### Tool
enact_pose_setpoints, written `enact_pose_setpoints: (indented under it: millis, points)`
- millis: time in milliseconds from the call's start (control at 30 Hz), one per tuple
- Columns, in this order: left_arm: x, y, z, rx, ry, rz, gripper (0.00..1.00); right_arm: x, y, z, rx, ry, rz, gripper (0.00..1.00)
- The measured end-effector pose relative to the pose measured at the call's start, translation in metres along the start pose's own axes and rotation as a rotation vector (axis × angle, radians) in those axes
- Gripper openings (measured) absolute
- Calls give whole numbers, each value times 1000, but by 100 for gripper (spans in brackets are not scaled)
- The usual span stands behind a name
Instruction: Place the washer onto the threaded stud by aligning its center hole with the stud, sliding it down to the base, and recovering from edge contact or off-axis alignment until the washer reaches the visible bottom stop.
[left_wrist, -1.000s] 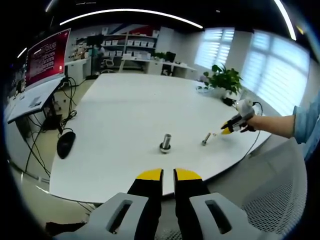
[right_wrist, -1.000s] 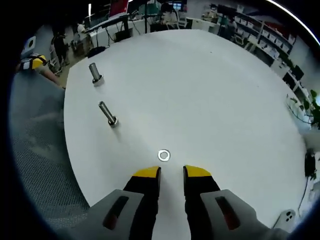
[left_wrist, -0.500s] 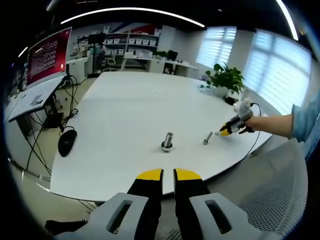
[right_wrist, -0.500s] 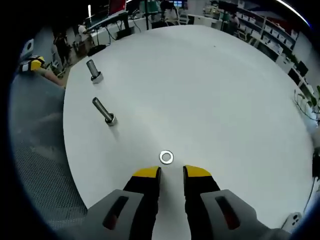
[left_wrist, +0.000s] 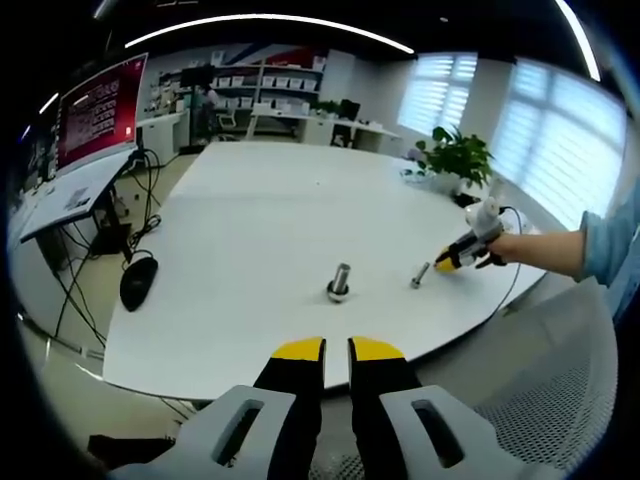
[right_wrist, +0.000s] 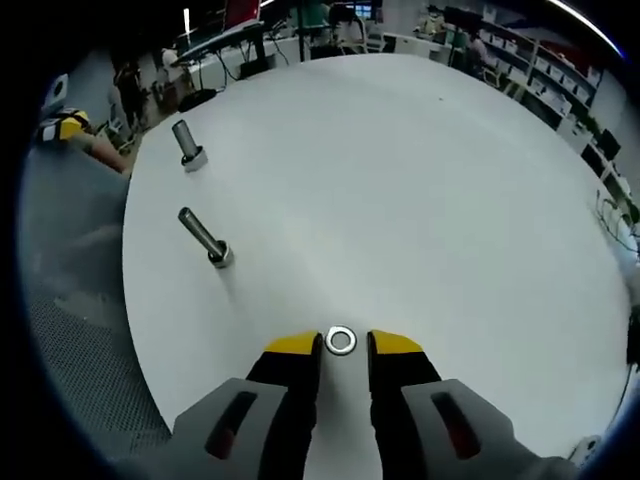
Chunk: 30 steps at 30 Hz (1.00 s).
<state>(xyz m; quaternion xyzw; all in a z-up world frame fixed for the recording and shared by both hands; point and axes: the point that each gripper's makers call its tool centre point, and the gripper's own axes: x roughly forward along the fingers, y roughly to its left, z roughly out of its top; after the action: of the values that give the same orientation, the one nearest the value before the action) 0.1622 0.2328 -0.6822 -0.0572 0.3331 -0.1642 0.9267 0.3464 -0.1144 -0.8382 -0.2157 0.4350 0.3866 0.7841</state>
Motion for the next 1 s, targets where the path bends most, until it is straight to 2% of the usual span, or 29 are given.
enact_pose_setpoints:
  millis: [100,200,367,533,667,1000]
  points:
    - [0,0,0,0,2,1,6,0,0,0,-13,-9,-10,15]
    - [0,0,2,-5,-15,-1,7,0,0,0,9,-15,-21,14]
    - [0,1,1,-2,-6,3,6,-3,1,-1,-19,3,-41,14]
    - [0,1,2,-2,-11,2,6,-10,4,6,-11,-31,-41,13]
    - [0,0,2,-1,-11,3,6,-6,5,0,-28,-9,-38,13]
    - [0,0,1,4,-3,1,6,-5,4,-7,0,4,-35,15]
